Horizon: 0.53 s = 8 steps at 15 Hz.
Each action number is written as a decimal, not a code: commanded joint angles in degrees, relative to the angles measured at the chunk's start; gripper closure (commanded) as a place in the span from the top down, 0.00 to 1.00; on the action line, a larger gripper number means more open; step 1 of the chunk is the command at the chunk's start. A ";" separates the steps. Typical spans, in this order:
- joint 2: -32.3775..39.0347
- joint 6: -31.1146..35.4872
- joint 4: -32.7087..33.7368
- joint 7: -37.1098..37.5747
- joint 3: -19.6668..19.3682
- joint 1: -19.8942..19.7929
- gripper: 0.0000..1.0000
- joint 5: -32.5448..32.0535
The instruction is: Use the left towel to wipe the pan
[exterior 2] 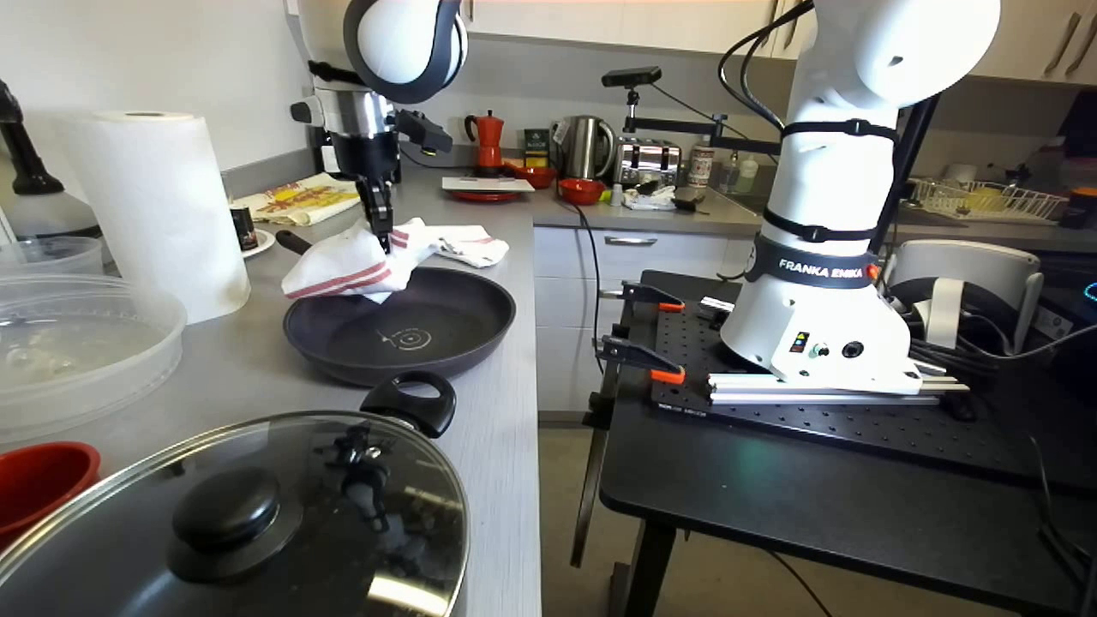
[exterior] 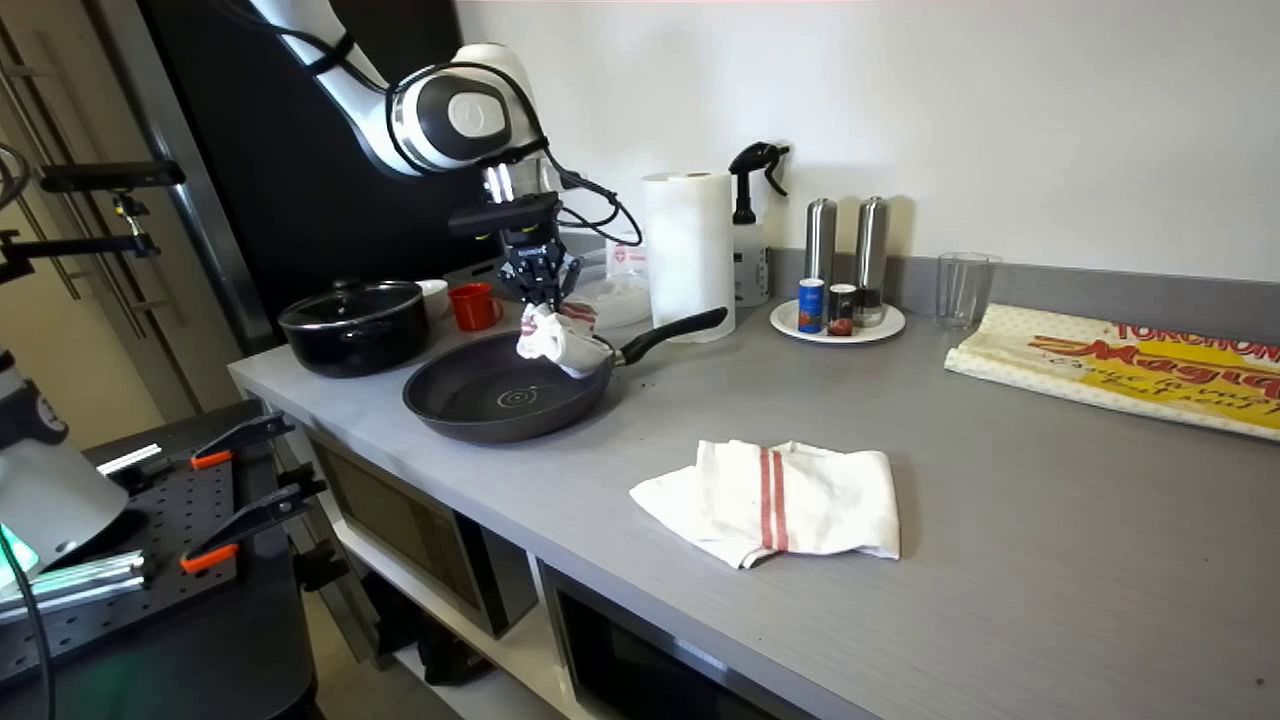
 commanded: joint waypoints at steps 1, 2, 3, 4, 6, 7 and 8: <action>-0.37 1.89 -3.02 -3.54 1.68 -0.21 0.03 0.32; 0.02 1.75 -3.23 -4.80 2.40 -0.52 0.03 0.98; 0.47 1.90 -3.47 -5.04 2.63 -0.43 0.03 0.94; 0.93 1.94 -3.54 -5.40 2.95 -0.51 0.03 1.13; 2.47 1.85 -2.99 -5.27 3.03 -0.34 0.03 0.95; 3.39 1.99 -2.47 -4.75 2.92 -0.24 0.03 0.89; 4.39 2.08 -1.88 -4.19 2.68 -0.06 0.03 0.65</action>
